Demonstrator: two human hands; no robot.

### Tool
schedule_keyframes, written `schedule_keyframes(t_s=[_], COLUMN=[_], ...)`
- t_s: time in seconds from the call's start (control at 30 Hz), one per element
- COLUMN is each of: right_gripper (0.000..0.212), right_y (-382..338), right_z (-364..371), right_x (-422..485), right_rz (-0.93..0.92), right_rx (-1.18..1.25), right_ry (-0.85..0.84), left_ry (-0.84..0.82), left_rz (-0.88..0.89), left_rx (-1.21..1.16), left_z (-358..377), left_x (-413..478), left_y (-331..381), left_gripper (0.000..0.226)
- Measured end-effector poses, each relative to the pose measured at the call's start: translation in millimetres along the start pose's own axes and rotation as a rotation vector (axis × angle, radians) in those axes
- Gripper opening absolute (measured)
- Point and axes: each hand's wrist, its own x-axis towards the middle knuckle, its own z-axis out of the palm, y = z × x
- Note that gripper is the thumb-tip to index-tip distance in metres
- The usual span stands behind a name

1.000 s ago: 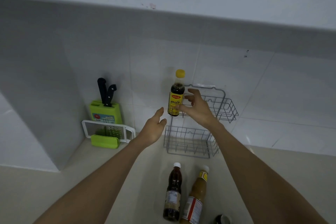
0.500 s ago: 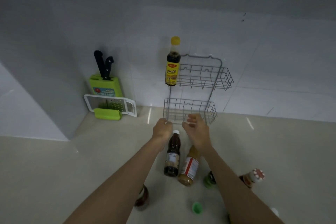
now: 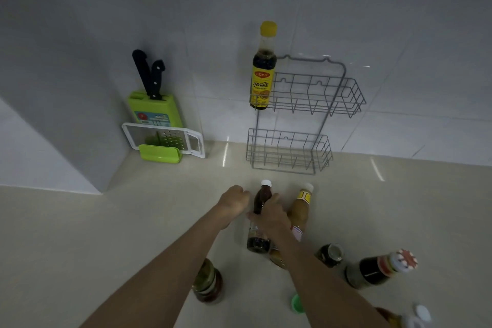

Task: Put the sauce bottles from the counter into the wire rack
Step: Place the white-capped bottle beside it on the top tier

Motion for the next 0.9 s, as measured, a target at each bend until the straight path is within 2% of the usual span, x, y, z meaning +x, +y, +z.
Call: schedule_keyframes(t_s=[0.2,0.3,0.4,0.53,0.63,0.9], right_gripper=[0.066,0.048,0.034,0.050,0.058,0.043], right_y=[2,8,20,15,1,-59], right_z=[-5,-22,-41,-75,-109,-211], right_x=[-2,-7,-12,-20,-31,-40], right_rz=[0.058,0.113,0.105,0.055,-0.112,-0.534], right_rx=[0.120,0.429,0.780,1.137,1.098,0.969], right_ry=[0.015,0.008,-0.067,-0.112,-0.054,0.085], left_ry=[0.029,0.053,0.074,0.090,0.144,0.284], left_rz=[0.025,0.041,0.055,0.119,0.183,0.491], left_rx=[-0.041,-0.068,-0.104,-0.134,-0.145,-0.108], left_z=[-5,-9,-14,-26,-33,-44], left_x=[6,5,0,-5,-14,-31], left_y=[-8,-6,1,20,42,102], left_gripper=[0.028,0.029,0.029,0.018,0.041,0.047])
